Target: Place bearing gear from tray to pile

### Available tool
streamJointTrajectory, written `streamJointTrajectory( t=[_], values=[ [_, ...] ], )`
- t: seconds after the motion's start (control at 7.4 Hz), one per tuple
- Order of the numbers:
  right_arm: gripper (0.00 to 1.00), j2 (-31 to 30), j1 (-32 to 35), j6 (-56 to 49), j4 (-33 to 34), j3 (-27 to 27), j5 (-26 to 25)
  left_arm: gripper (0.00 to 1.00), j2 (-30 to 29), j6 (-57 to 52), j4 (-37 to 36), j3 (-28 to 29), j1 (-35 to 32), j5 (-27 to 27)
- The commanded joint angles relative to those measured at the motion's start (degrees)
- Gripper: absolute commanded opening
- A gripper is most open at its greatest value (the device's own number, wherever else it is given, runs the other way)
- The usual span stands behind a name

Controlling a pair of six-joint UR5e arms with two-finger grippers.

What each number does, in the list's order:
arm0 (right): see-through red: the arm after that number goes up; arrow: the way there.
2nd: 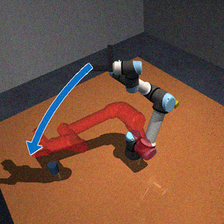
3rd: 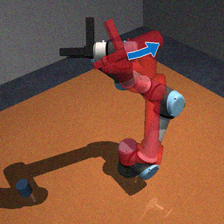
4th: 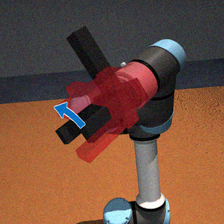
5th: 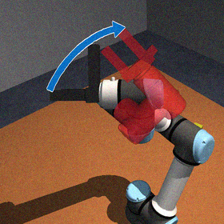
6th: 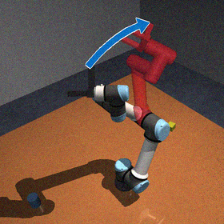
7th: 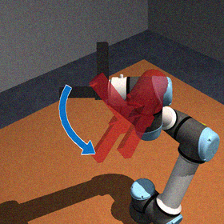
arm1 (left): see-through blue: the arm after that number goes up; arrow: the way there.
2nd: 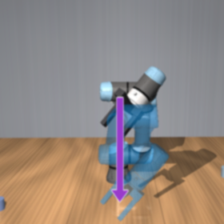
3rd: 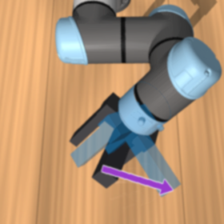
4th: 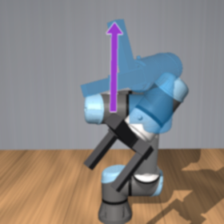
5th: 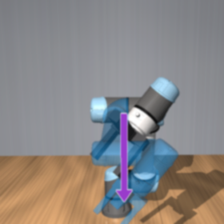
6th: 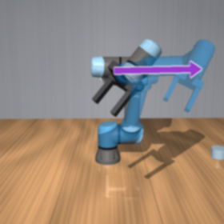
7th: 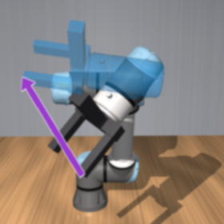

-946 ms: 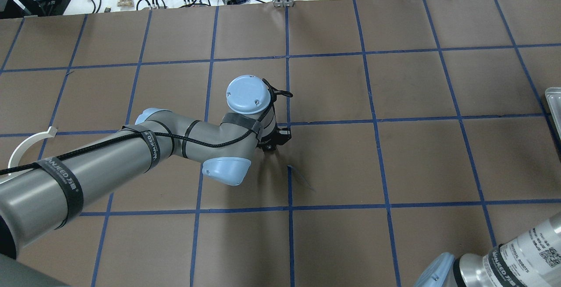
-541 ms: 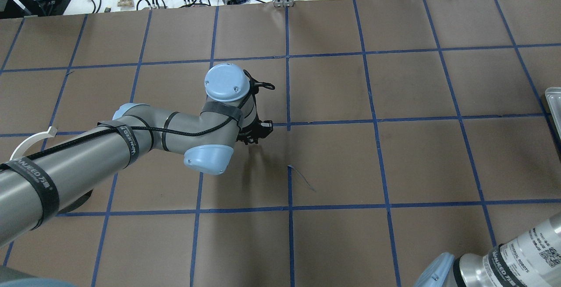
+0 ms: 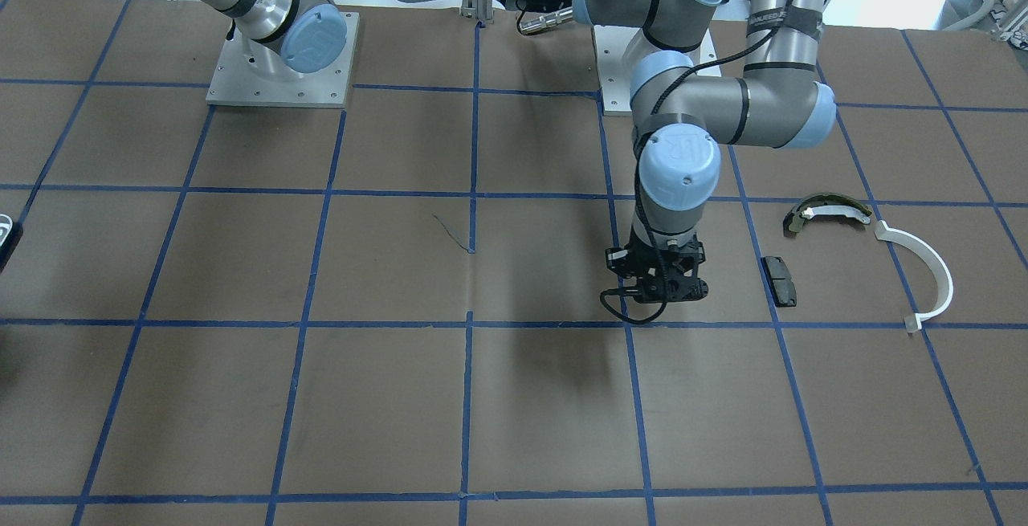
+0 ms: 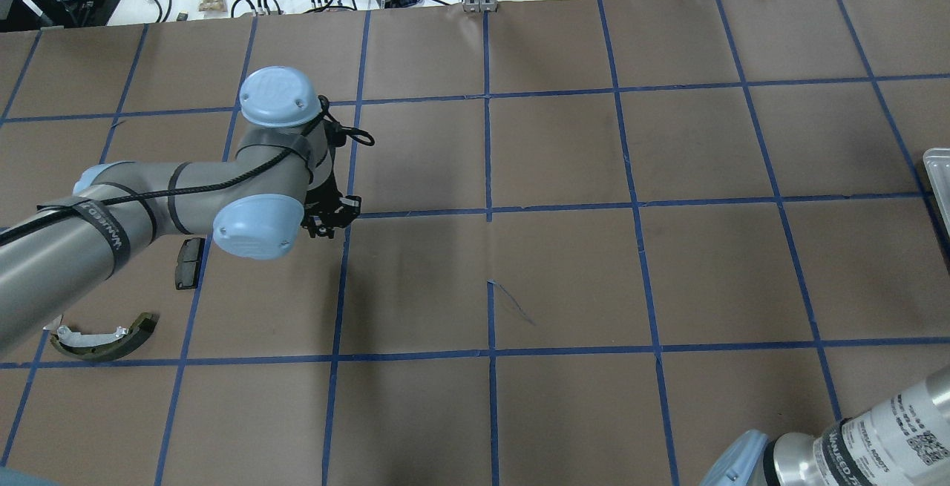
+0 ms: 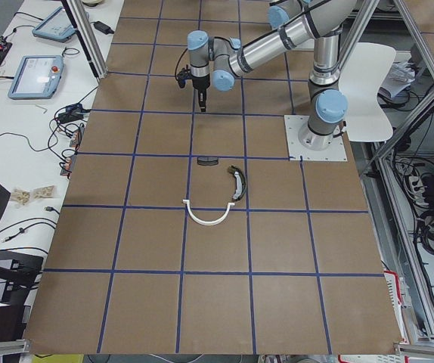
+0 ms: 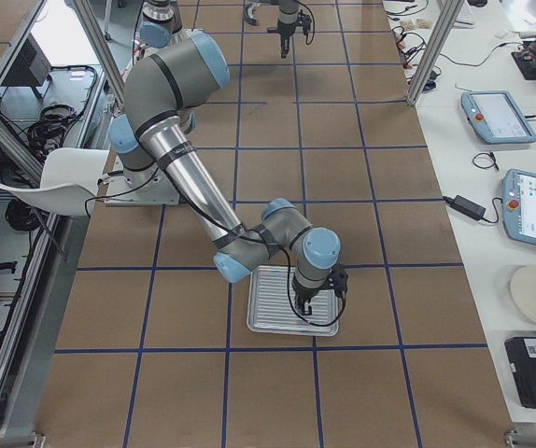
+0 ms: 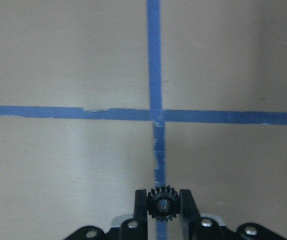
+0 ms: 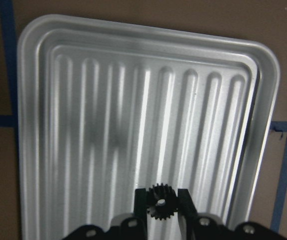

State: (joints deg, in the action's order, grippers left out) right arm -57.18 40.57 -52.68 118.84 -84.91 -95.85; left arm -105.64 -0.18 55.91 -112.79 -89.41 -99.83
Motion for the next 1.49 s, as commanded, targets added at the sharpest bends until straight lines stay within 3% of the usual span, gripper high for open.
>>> streamJointTrajectory(
  t=[0.0, 0.41, 0.68, 0.95, 1.22, 1.35],
  values=[
    [0.0, -5.5, 6.6, 8.7, -8.8, -0.4, 1.5, 0.0, 1.1, -12.0, 2.3, 0.1, 10.1, -0.2],
    [0.0, -9.3, 24.3, 34.6, -17.7, -0.7, 7.3, 0.0, -0.1, -27.9, 2.2, 0.8, 22.8, -0.1],
    [0.0, -10.0, 39.0, 55.0, -17.5, -1.3, 9.0, 0.0, -1.1, -31.9, 1.1, 1.4, 28.9, 0.2],
    [0.0, -9.8, 52.9, 74.0, -15.1, -1.7, 10.7, 0.0, -1.8, -32.0, 1.0, 1.6, 29.3, 0.2],
    [0.0, -8.0, 63.6, 85.2, -10.7, -3.8, 12.5, 0.99, -2.3, -31.9, 1.0, 1.6, 29.4, 0.3],
    [0.0, -7.8, 66.6, 90.9, -5.9, -6.3, 14.0, 1.0, -2.3, -32.2, 1.0, 1.6, 29.4, 0.2]
  ],
)
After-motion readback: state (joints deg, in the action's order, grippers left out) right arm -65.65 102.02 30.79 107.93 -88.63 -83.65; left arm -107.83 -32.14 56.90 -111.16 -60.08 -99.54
